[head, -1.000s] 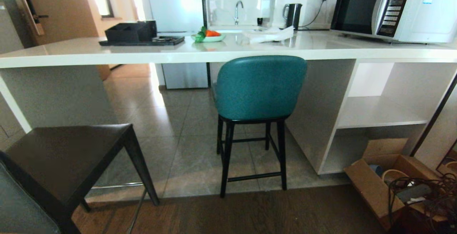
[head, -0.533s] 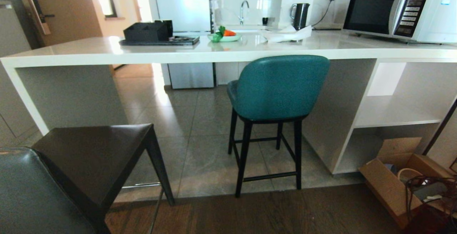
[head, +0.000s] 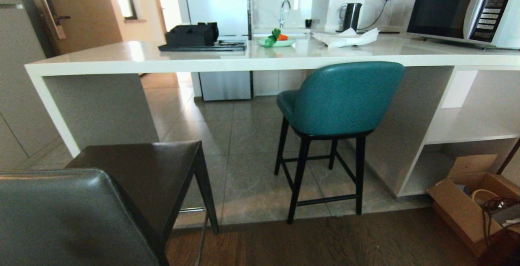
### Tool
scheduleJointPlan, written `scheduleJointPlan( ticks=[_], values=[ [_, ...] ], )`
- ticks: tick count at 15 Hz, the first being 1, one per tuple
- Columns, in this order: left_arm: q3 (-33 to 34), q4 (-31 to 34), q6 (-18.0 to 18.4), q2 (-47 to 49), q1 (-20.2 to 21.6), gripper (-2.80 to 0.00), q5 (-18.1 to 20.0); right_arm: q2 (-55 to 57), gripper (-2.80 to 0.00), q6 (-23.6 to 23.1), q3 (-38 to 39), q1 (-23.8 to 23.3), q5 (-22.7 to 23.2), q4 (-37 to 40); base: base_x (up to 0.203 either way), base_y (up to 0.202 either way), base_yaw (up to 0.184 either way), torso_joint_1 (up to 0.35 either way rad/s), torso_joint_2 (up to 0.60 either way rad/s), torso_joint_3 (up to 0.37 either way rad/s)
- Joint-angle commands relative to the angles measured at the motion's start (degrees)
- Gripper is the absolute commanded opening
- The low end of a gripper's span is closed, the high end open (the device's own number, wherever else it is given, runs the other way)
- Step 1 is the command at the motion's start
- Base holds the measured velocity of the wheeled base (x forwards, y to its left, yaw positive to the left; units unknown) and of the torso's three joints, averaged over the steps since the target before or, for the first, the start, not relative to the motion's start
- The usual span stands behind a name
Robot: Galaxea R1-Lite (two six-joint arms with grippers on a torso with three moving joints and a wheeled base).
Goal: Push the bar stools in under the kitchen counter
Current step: Push the gray chair back under the dining table
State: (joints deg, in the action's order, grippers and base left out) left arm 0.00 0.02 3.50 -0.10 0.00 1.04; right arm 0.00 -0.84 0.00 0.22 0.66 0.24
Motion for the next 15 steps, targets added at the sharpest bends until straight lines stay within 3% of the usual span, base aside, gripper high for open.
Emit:
scheduleJointPlan(
  ticks=[1, 5, 15],
  values=[
    [0.18, -0.02, 0.1, 0.02, 0.0, -2.8, 0.02, 0.09, -2.8, -0.01, 0.35, 0.04, 0.04, 0.02, 0.0, 0.197, -0.001, 0.004, 0.0, 0.002],
    [0.18, -0.02, 0.02, 0.03, 0.09, -2.8, 0.02, 0.09, -2.8, 0.05, 0.34, 0.04, 0.04, 0.02, 0.0, 0.172, -0.001, 0.002, 0.0, 0.002],
    [0.18, -0.02, 0.02, 0.01, 0.09, -2.8, 0.02, 0.09, -2.8, -0.03, 0.27, 0.04, 0.04, 0.02, 0.0, 0.005, 0.0, 0.0, 0.0, 0.0]
  ],
)
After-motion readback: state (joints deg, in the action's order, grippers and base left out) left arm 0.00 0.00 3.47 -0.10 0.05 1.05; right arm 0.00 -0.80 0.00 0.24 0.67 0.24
